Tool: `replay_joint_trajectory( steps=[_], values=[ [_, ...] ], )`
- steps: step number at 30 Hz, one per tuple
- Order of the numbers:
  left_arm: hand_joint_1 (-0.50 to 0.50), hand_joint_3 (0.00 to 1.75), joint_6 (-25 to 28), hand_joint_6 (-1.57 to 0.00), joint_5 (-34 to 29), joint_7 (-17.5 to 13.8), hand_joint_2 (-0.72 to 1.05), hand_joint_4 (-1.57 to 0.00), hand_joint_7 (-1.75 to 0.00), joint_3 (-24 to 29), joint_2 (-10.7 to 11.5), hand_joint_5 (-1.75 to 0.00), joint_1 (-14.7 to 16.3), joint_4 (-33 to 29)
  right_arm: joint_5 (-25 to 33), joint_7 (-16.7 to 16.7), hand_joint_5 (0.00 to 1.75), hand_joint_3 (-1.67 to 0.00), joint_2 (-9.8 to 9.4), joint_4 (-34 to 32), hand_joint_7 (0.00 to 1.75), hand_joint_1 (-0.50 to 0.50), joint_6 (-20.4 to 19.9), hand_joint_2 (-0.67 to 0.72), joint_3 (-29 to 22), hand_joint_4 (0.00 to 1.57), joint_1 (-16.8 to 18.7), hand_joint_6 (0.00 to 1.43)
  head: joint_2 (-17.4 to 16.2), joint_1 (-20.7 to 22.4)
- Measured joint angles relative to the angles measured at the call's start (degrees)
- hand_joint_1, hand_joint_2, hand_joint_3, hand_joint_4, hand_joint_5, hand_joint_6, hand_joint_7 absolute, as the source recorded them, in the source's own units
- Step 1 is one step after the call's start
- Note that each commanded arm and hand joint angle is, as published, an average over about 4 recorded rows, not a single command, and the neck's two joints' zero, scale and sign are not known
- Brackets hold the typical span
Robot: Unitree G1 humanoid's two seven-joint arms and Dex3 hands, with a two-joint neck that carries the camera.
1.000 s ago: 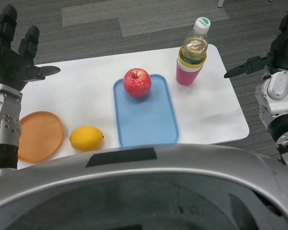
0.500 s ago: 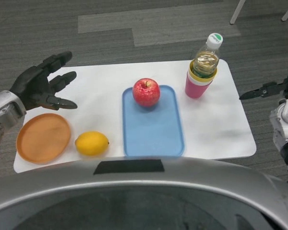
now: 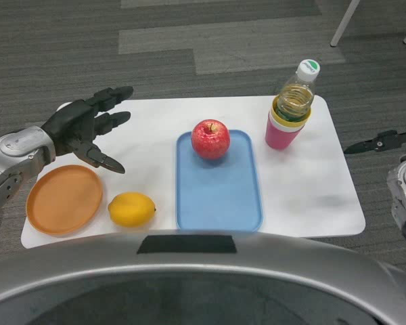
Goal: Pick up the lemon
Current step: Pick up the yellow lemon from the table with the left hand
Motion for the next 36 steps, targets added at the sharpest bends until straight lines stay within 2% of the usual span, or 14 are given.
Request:
replay_joint_trajectory(
  steps=[3, 5, 9, 17, 19, 21, 24, 29, 33, 36],
  values=[
    [-0.5, 0.09, -0.38, 0.0, 1.19, 0.0, -0.59, 0.0, -0.21, -0.02, 0.0, -0.31, -0.01, 0.01, 0.0, 0.0, 0.0, 0.0, -0.01, 0.03, 0.0, -0.29, 0.0, 0.52, 0.01, 0.0, 0.0, 0.0, 0.11, 0.26],
    [-0.5, 0.09, -1.06, 0.0, 1.61, 0.0, -0.64, 0.0, -0.21, -0.02, 0.0, -0.31, 0.03, 0.01, 0.0, 0.0, 0.0, 0.0, -0.03, 0.07, 0.0, -0.29, 0.0, 0.53, 0.1, 0.0, 0.0, 0.0, 0.12, 0.47],
    [-0.5, 0.04, -2.68, 0.0, 1.93, 0.01, -0.64, 0.0, -0.21, -0.01, 0.0, -0.31, 0.45, 0.01, 0.01, 0.0, 0.0, 0.0, -0.08, 0.13, 0.0, -0.29, 0.0, 0.53, 0.63, 0.0, -0.01, 0.0, -0.17, 0.93],
    [-0.5, 0.09, -6.91, 0.0, 3.82, -0.01, -0.64, 0.0, -0.21, 0.0, -0.02, -0.31, 2.52, 2.4, 0.03, 0.0, 0.0, 0.0, -0.34, 0.39, 0.0, -0.29, 0.0, 0.53, 0.89, 0.0, -0.1, 0.0, -1.46, 1.5],
    [-0.5, 0.04, -7.26, 0.0, 5.4, -0.12, -0.64, 0.0, -0.21, 0.1, -0.05, -0.31, 3.28, 2.53, 0.03, 0.0, 0.0, 0.0, -0.36, 0.62, 0.0, -0.29, 0.0, 0.53, 0.96, 0.0, -0.11, 0.0, -1.88, 1.65],
    [-0.5, 0.02, -7.34, 0.0, 7.7, -0.69, -0.64, 0.0, -0.21, 0.2, -0.14, -0.28, 3.68, 2.57, 0.03, 0.0, 0.0, 0.0, -0.37, 0.9, 0.0, -0.29, 0.0, 0.53, 1.09, 0.0, -0.12, 0.0, -2.32, 1.85],
    [-0.5, 0.09, -7.45, 0.0, 12.9, -2.61, -0.64, 0.0, -0.21, 0.33, -0.7, -0.21, 3.76, 2.59, 0.03, 0.0, 0.0, 0.0, -0.38, 1.31, 0.0, -0.29, 0.0, 0.53, 1.36, 0.0, -0.13, 0.0, -2.97, 2.26],
    [-0.5, 0.09, -8.42, 0.0, 24.56, -6.84, -0.64, 0.0, -0.21, 0.36, -3.12, -0.15, 3.58, 2.79, 0.05, 0.0, 0.0, 0.0, -0.39, 2.34, 0.0, -0.33, 0.02, 0.53, 1.58, 0.0, -0.17, 0.0, -3.76, 2.64],
    [-0.5, 0.09, -11.94, 0.0, 31.65, -8.32, -0.64, 0.0, -0.21, 0.37, -5.08, -0.1, 3.29, 3.78, 0.16, 0.0, 0.0, 0.0, -0.4, 2.93, 0.0, -0.33, 0.02, 0.53, 1.61, 0.0, -0.17, 0.0, -4.08, 2.79],
    [-0.5, 0.04, -14.03, 0.0, 34.28, -8.98, -0.64, 0.0, -0.21, 0.36, -6.34, -0.1, 3.17, 4.23, 0.21, 0.0, 0.0, 0.0, -0.4, 3.67, 0.0, -0.33, 0.02, 0.53, 1.71, 0.0, -0.18, 0.0, -4.21, 2.9]
  ],
)
